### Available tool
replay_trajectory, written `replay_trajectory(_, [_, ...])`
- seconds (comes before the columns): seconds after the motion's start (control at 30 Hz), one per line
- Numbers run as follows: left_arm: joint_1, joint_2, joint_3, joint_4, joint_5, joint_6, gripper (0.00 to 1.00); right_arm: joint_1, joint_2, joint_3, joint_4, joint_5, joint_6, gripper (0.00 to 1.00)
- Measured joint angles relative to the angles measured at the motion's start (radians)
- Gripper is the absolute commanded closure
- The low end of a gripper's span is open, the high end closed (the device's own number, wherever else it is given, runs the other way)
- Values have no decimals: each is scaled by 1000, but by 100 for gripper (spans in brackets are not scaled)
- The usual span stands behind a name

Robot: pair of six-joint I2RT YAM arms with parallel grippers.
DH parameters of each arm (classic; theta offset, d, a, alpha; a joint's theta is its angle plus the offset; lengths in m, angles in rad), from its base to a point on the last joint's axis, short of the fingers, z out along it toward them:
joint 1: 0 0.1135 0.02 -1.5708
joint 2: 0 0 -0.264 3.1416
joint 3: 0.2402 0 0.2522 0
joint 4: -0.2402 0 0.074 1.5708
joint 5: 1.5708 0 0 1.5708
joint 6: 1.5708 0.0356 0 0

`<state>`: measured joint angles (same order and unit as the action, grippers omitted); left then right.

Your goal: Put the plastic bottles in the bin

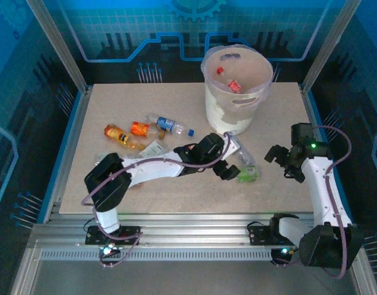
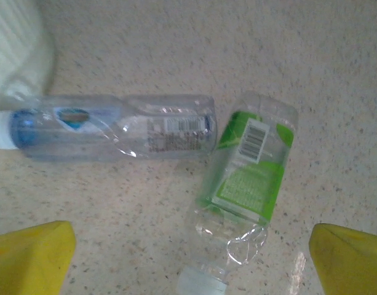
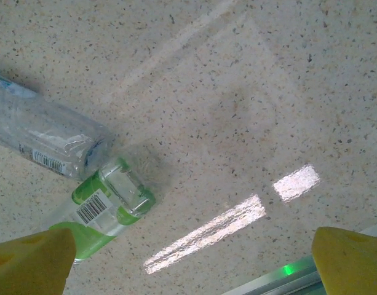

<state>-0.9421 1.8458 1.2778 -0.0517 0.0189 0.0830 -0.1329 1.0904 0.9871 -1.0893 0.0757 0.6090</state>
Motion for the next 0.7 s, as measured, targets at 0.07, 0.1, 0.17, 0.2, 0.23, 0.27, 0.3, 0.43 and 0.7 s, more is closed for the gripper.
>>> replay_trajectory(0.07, [-2,56,58,-40,18,23,1,-16,9,-6,4,-14,0,0])
replay_trajectory(0.1, [-4,88,90,-56,27,33,1,-27,12,-12,7,-24,-3,0])
replay_trajectory(0.17, [-8,131,134,-80,42,56,1,-41,13,-21,13,-41,-3,0])
replay_trajectory(0.2, [-11,146,148,-94,50,66,1,-49,13,-26,16,-51,-3,0])
replay_trajectory(0.23, [-13,160,163,-112,58,78,1,-56,13,-29,18,-62,-3,0])
replay_trajectory(0.27, [-16,172,179,-129,66,85,1,-61,13,-30,21,-68,-2,0])
replay_trajectory(0.3, [-18,185,195,-143,73,95,1,-66,14,-31,21,-74,-2,0])
replay_trajectory(0.43, [-25,241,266,-197,100,125,1,-71,23,-31,26,-86,2,0])
replay_trajectory(0.7, [-30,316,338,-267,110,163,1,-73,27,-40,48,-92,6,0])
